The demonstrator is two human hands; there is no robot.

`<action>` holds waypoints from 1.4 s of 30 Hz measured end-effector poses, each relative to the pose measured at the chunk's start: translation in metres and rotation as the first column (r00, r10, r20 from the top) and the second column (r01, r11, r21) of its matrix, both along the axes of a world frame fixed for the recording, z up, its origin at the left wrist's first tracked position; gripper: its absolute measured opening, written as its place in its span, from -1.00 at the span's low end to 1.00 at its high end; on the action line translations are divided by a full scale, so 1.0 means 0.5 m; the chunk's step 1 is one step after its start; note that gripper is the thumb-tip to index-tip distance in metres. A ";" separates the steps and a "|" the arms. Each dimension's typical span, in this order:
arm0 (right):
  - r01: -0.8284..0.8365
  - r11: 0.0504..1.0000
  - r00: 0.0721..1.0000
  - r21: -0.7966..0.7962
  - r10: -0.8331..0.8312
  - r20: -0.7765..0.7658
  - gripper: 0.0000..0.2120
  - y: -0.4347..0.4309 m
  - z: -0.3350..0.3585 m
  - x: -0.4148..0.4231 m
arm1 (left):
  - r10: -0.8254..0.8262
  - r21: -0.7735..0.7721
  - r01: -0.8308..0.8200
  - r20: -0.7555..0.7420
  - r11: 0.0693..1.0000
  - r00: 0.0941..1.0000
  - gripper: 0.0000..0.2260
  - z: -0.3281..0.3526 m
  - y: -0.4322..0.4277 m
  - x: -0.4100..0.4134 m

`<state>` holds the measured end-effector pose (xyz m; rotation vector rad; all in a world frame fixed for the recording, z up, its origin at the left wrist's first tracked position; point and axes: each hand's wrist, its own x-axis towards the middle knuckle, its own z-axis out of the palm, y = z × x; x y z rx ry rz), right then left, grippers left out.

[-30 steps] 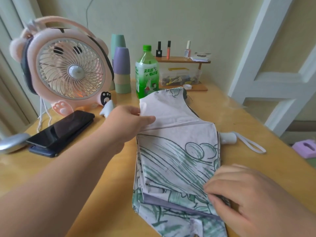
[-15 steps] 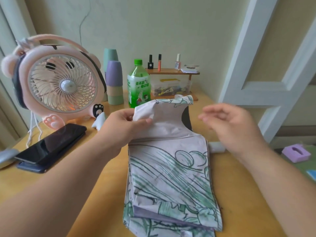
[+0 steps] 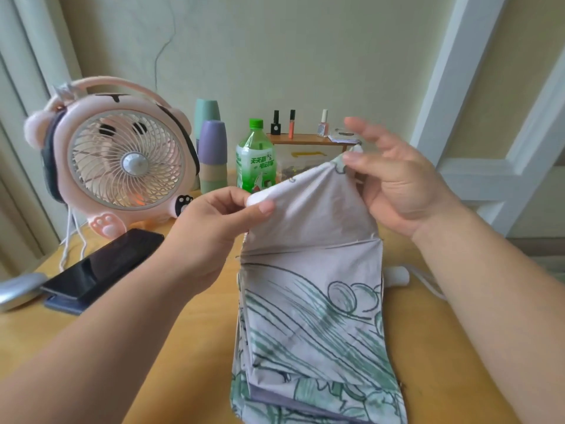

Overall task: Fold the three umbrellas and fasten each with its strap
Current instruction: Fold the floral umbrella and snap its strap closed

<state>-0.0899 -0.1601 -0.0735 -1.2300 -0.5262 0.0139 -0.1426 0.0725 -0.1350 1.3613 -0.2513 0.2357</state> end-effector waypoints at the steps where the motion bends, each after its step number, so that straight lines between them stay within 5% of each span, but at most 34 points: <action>1: -0.004 1.000 0.998 0.019 0.003 0.056 -0.58 -0.010 0.003 -0.024 | -0.054 -0.001 0.054 0.010 0.999 0.998 -0.71 0.005 0.001 -0.011; 3: 0.024 1.000 0.987 -0.015 -0.022 0.159 -0.61 -0.041 -0.001 -0.081 | -0.144 0.078 0.139 0.064 0.987 0.988 -0.69 0.012 0.006 -0.042; 5: 0.118 0.980 0.959 -0.163 -0.070 0.274 -0.61 -0.075 -0.027 -0.159 | -0.145 0.357 0.081 0.157 0.930 0.977 -0.75 0.011 0.018 -0.082; 8: 0.334 0.853 0.920 -0.402 -0.201 0.337 -0.60 -0.117 -0.103 -0.269 | -0.207 0.724 -0.128 0.355 0.678 0.911 -0.86 -0.021 0.031 -0.134; 10: 0.282 0.778 0.955 -0.561 -0.173 0.241 -0.66 -0.129 -0.154 -0.306 | -0.235 0.765 -0.256 0.467 0.591 0.853 -0.91 -0.062 0.024 -0.158; 12: 0.158 0.738 0.987 -0.656 -0.115 0.108 -0.52 -0.129 -0.184 -0.308 | -0.213 0.755 -0.347 0.533 0.556 0.819 -0.95 -0.099 0.011 -0.170; 15: 0.162 0.801 0.975 -0.577 -0.221 -0.034 -0.61 -0.106 -0.203 -0.267 | -0.168 0.751 -0.402 0.554 0.524 0.815 -0.90 -0.122 0.001 -0.170; 18: 0.263 0.857 0.940 -0.444 -0.331 -0.082 -0.77 -0.079 -0.198 -0.224 | -0.001 0.701 -0.338 0.435 0.628 0.900 -0.90 -0.108 -0.006 -0.168; 22: 0.334 0.887 0.921 -0.320 -0.379 -0.090 -0.76 -0.068 -0.186 -0.203 | 0.060 0.518 -0.065 0.027 0.853 0.998 -0.71 -0.076 0.001 -0.153; 25: 0.352 0.888 0.918 -0.297 -0.390 -0.075 -0.38 -0.064 -0.189 -0.194 | -0.045 0.314 0.081 -0.120 0.946 0.992 -0.58 -0.048 0.006 -0.136; 29: 0.317 0.917 0.933 -0.242 -0.347 -0.094 -0.22 -0.062 -0.192 -0.190 | -0.110 -0.098 0.087 -0.262 0.991 0.959 -0.71 -0.031 -0.003 -0.122; 31: 0.285 0.925 0.948 -0.252 -0.311 -0.071 -0.21 -0.066 -0.198 -0.191 | -0.095 -0.164 0.041 -0.334 0.986 0.938 -0.79 -0.033 -0.012 -0.117; 35: 0.264 0.943 0.961 -0.203 -0.276 -0.033 -0.38 -0.071 -0.206 -0.196 | 0.088 -0.070 -0.108 -0.242 0.992 0.966 -0.77 -0.044 -0.019 -0.106; 40: 0.329 0.941 0.937 -0.076 -0.335 -0.098 -0.57 -0.094 -0.216 -0.200 | 0.193 -0.130 -0.192 -0.003 0.973 0.981 -0.73 -0.049 0.013 -0.110; 42: 0.253 0.964 0.957 -0.081 -0.262 -0.125 -0.43 -0.086 -0.224 -0.208 | 0.198 0.116 -0.204 0.065 0.972 0.978 -0.85 -0.059 0.023 -0.129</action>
